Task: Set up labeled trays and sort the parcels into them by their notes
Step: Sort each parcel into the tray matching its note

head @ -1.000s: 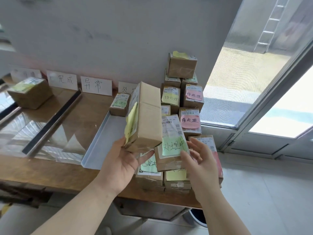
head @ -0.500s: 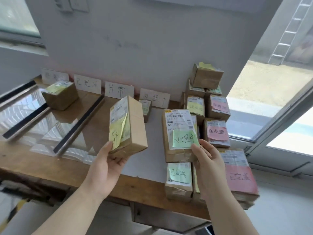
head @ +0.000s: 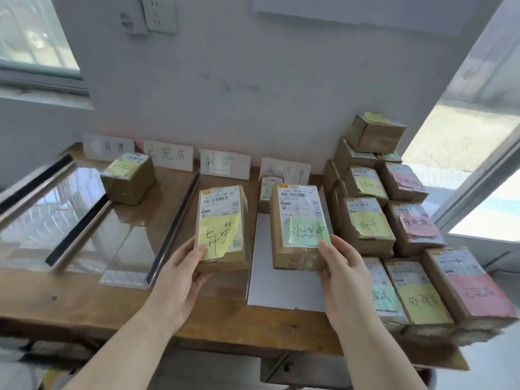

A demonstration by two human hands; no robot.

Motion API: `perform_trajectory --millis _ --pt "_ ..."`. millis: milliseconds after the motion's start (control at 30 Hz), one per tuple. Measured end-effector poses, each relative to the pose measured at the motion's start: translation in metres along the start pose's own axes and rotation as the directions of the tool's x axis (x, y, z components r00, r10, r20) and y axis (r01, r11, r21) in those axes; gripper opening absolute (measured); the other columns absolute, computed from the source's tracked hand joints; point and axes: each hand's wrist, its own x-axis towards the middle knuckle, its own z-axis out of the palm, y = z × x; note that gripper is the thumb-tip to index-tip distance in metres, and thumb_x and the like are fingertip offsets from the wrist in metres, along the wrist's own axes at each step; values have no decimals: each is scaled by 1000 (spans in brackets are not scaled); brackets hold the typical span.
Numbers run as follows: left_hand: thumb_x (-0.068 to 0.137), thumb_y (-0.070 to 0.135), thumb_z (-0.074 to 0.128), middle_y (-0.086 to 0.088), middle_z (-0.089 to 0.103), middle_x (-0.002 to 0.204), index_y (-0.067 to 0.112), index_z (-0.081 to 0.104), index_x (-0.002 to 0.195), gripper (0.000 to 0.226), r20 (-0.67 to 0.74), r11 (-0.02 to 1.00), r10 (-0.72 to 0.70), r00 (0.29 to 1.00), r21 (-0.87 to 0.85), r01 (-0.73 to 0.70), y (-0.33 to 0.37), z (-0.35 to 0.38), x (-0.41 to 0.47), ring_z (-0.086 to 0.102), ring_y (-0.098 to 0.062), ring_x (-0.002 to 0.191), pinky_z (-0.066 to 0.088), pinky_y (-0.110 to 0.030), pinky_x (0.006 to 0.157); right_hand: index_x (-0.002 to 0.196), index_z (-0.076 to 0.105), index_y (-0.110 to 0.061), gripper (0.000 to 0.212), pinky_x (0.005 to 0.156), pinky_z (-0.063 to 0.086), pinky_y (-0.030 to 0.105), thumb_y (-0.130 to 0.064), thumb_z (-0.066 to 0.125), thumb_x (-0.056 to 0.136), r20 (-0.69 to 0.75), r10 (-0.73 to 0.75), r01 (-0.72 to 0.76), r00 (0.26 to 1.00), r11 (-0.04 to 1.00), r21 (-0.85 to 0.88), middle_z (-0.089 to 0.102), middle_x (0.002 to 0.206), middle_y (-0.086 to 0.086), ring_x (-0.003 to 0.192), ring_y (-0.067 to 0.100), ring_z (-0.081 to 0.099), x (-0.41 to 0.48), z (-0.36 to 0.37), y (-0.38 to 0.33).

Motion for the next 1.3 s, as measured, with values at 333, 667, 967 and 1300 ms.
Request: perform_trajectory --millis 333,667,967,1300 --pt "90 21 58 -6 69 110 23 59 116 26 59 990 -45 997 135 37 20 -48 22 60 -22 111 48 -37 96 120 53 -16 29 85 53 36 -12 59 92 -157 120 -95 980 983 158 65 108 8 101 20 61 -11 36 36" --pt "92 19 57 -6 72 101 22 62 109 18 -28 990 -126 992 58 128 23 -50 74 59 -20 105 47 -32 89 125 53 -18 34 90 49 31 -14 60 92 -226 293 -189 929 901 391 55 132 8 120 24 53 70 38 56" --pt "93 21 56 -8 67 112 25 60 110 17 -81 984 -156 984 76 162 31 -41 129 58 -20 112 47 -38 96 118 55 -22 27 76 54 26 -19 61 93 -352 330 -297 876 944 146 63 114 5 98 18 63 134 53 85" --pt "97 21 51 -6 67 111 20 54 125 28 -137 963 -197 971 160 218 31 -24 172 59 -16 108 48 -27 77 112 55 -21 20 97 49 37 -20 60 93 -356 318 -361 879 931 -60 64 114 5 106 19 62 189 55 124"
